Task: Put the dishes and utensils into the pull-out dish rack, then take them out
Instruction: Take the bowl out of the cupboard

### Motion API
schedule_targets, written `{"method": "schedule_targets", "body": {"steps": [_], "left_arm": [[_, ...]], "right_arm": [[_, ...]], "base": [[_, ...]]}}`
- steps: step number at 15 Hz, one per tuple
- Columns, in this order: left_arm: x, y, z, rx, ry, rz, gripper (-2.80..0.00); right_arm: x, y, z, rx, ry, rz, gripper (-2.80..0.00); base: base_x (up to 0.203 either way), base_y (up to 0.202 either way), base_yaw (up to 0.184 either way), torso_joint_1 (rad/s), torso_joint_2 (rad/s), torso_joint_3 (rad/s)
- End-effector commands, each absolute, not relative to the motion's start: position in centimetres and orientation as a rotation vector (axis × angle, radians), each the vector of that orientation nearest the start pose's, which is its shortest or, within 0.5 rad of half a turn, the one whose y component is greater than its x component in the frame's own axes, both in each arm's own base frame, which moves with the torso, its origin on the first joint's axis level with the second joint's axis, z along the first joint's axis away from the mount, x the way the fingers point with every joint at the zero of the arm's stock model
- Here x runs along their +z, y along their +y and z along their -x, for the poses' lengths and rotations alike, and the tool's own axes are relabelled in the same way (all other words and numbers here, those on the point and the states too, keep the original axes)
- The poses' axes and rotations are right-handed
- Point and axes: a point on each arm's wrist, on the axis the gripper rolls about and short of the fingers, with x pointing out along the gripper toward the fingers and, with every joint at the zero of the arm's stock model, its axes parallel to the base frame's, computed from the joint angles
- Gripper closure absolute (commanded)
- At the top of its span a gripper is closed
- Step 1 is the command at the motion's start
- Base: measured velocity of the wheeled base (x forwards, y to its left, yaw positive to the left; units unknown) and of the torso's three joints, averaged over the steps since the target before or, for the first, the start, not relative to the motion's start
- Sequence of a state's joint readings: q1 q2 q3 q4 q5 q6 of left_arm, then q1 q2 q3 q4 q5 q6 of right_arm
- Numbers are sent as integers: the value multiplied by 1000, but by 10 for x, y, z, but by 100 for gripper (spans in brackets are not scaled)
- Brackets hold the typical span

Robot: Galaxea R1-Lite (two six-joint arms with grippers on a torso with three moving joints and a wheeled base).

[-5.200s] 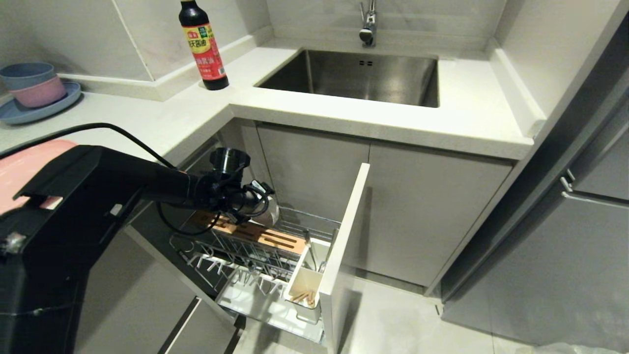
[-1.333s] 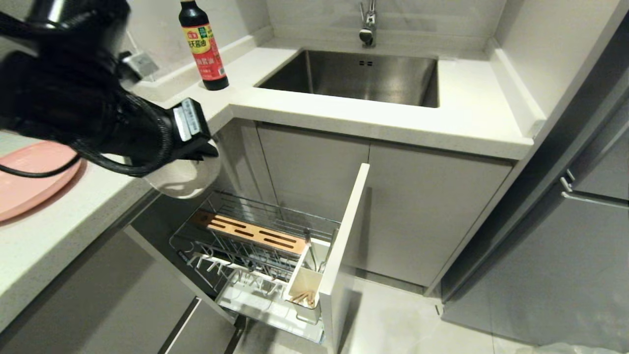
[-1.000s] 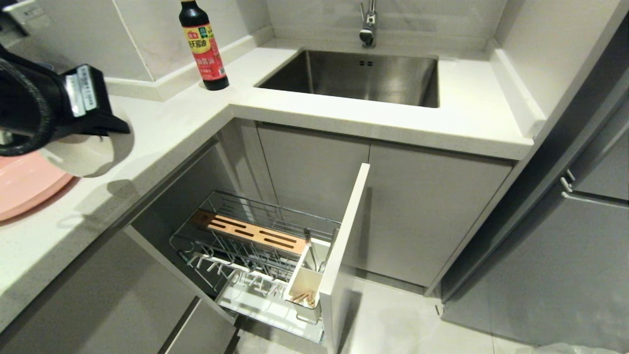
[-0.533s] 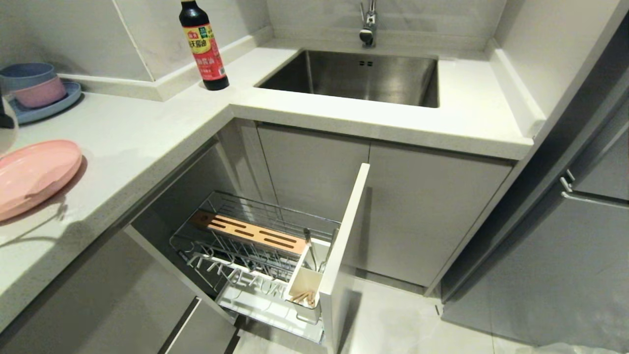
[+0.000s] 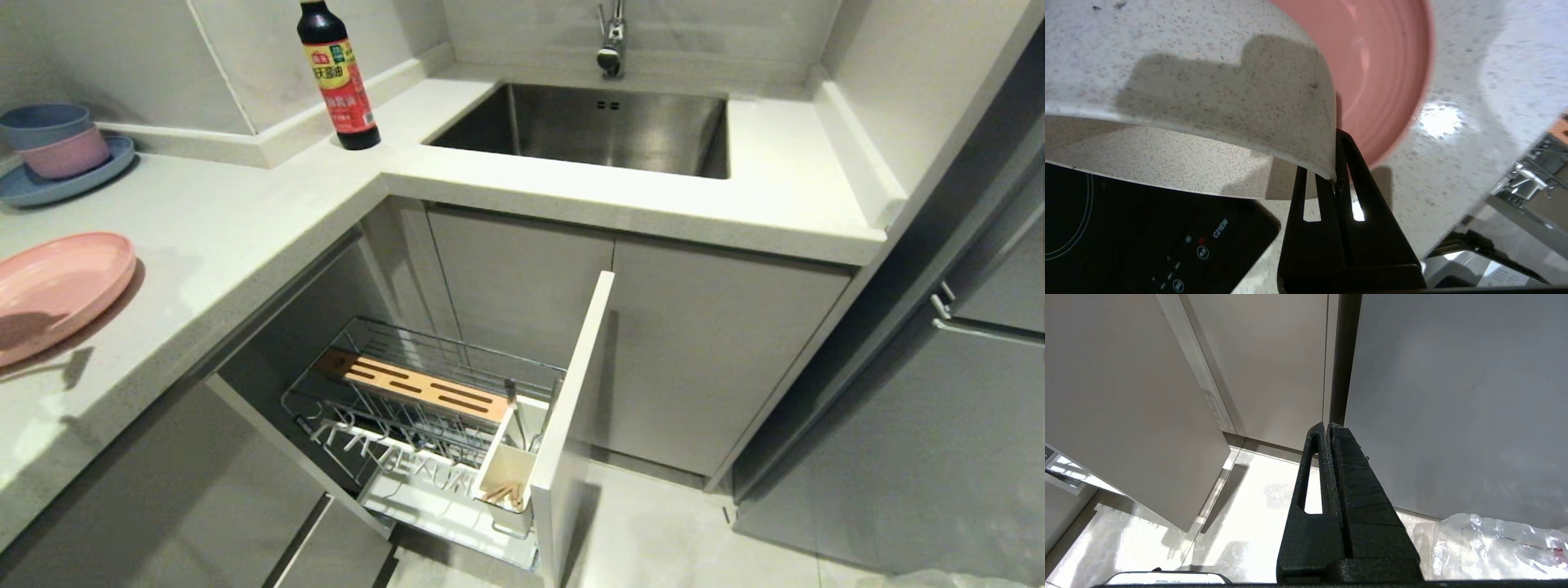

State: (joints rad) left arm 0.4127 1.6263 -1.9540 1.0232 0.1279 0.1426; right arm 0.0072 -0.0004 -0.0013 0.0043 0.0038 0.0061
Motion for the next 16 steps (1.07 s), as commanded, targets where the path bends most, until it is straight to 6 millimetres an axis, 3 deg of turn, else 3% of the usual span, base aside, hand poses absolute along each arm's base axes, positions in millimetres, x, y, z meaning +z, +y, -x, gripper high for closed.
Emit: {"method": "schedule_targets", "body": {"steps": [1, 5, 16], "left_arm": [[346, 108, -234, 461, 800, -29, 0], [332, 115, -251, 449, 850, -23, 0], [328, 116, -254, 444, 868, -18, 0]], "right_arm": [[75, 0, 23, 12, 3, -6, 0], [75, 0, 23, 12, 3, -6, 0], [75, 0, 23, 12, 4, -6, 0]], "base": [[0, 0, 0, 0, 0, 0], [0, 0, 0, 0, 0, 0], [0, 0, 0, 0, 0, 0]]}}
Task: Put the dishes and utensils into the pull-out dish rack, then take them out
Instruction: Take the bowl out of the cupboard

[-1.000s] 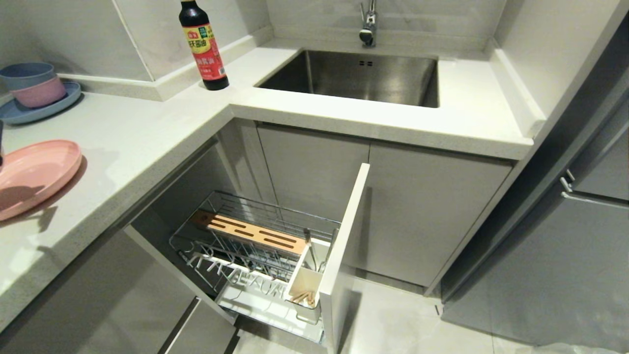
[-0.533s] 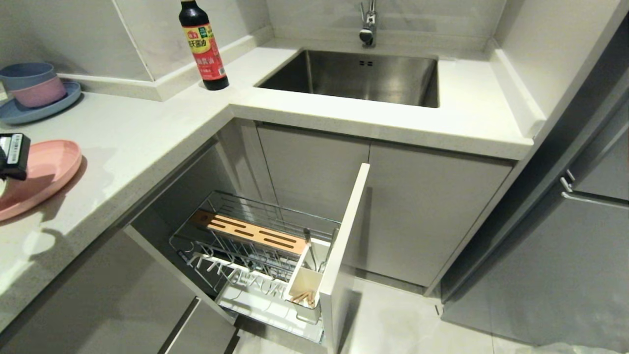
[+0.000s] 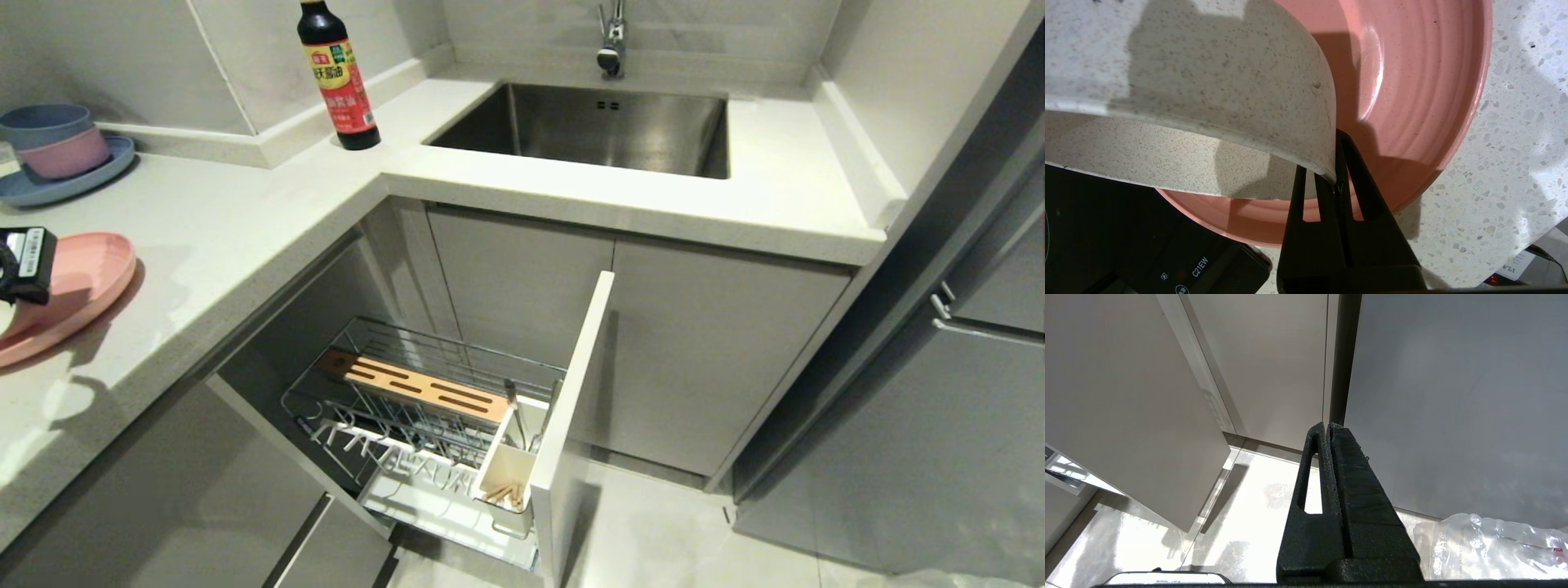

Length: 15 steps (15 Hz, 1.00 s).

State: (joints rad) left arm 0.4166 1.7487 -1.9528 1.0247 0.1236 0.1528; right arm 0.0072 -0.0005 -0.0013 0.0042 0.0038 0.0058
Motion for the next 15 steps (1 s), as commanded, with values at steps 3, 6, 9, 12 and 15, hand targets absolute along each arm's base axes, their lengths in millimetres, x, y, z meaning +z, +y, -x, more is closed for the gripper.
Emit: {"method": "schedule_targets", "body": {"steps": [3, 6, 9, 12, 15], "left_arm": [[328, 116, -254, 446, 867, -18, 0], [329, 116, -253, 449, 860, -17, -280], [331, 116, -252, 453, 852, -16, -280], [333, 115, -250, 455, 843, -15, -280], [348, 110, -240, 481, 749, 2, -280]], "right_arm": [[75, 0, 23, 12, 2, -6, 0], [75, 0, 23, 12, 3, -6, 0], [75, 0, 23, 12, 2, -6, 0], [75, 0, 23, 11, 2, -6, 0], [75, 0, 23, 12, 2, -6, 0]], "base": [[0, 0, 0, 0, 0, 0], [0, 0, 0, 0, 0, 0], [0, 0, 0, 0, 0, 0], [0, 0, 0, 0, 0, 0], [0, 0, 0, 0, 0, 0]]}}
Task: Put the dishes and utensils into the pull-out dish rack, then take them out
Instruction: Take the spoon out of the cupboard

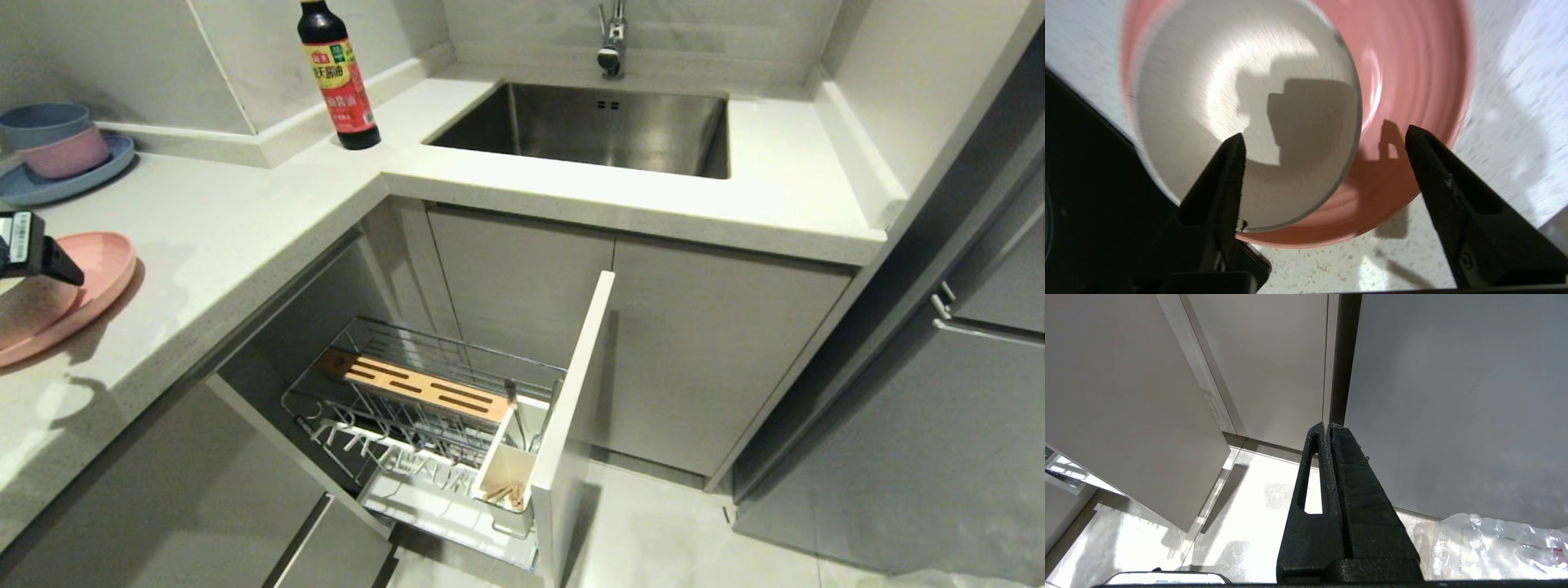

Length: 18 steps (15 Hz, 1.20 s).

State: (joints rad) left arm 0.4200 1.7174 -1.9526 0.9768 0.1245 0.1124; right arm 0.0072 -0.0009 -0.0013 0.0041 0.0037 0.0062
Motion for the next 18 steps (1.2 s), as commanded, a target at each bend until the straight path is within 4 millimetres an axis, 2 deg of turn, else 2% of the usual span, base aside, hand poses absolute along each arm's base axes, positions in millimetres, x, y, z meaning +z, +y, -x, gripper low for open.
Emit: {"method": "schedule_targets", "body": {"steps": [1, 3, 6, 7, 8, 12, 15, 17, 18], "left_arm": [[355, 107, -234, 490, 702, 7, -280], [370, 100, -216, 505, 622, 19, -280], [398, 82, -179, 527, 461, 60, -280], [405, 74, -165, 523, 413, 70, -263], [412, 64, -150, 509, 365, 86, 0], [429, 22, -95, 351, 202, 214, 0], [423, 1, -56, 119, 173, 313, 0], [412, -8, -47, -69, 206, 335, 0], [403, -14, -50, -171, 237, 331, 0]], "right_arm": [[75, 0, 23, 12, 2, -6, 0], [75, 0, 23, 11, 2, -6, 0], [75, 0, 23, 11, 4, -6, 0], [75, 0, 23, 12, 3, -6, 0], [75, 0, 23, 12, 3, -6, 0], [75, 0, 23, 12, 3, -6, 0], [75, 0, 23, 12, 3, -6, 0], [75, 0, 23, 11, 3, -6, 0], [75, 0, 23, 11, 3, -6, 0]], "base": [[0, 0, 0, 0, 0, 0], [0, 0, 0, 0, 0, 0], [0, 0, 0, 0, 0, 0], [0, 0, 0, 0, 0, 0], [0, 0, 0, 0, 0, 0], [0, 0, 0, 0, 0, 0], [0, 0, 0, 0, 0, 0], [0, 0, 0, 0, 0, 0], [0, 0, 0, 0, 0, 0]]}}
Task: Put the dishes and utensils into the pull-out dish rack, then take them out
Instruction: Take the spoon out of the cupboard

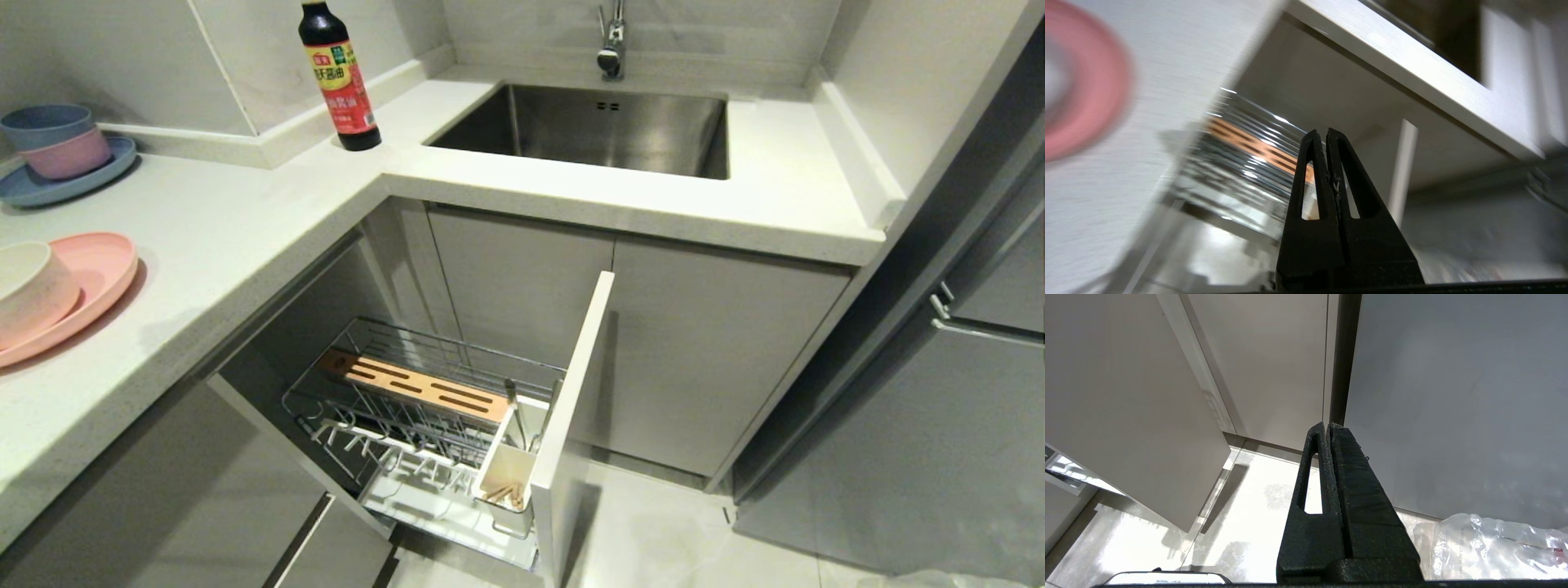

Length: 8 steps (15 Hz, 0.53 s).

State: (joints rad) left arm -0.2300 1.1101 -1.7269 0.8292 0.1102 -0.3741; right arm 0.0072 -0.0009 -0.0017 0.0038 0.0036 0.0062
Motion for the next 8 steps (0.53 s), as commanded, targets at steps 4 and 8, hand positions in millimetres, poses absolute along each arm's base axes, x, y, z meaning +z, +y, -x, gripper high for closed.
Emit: {"method": "schedule_targets", "body": {"steps": [4, 8], "left_arm": [[370, -53, -100, -359, 343, 196, 0], [330, -88, -164, -398, 477, -75, 0]], "right_arm": [[75, 0, 23, 12, 2, -6, 0], [75, 0, 23, 12, 3, -6, 0]], "base": [[0, 0, 0, 0, 0, 0], [0, 0, 0, 0, 0, 0]]}}
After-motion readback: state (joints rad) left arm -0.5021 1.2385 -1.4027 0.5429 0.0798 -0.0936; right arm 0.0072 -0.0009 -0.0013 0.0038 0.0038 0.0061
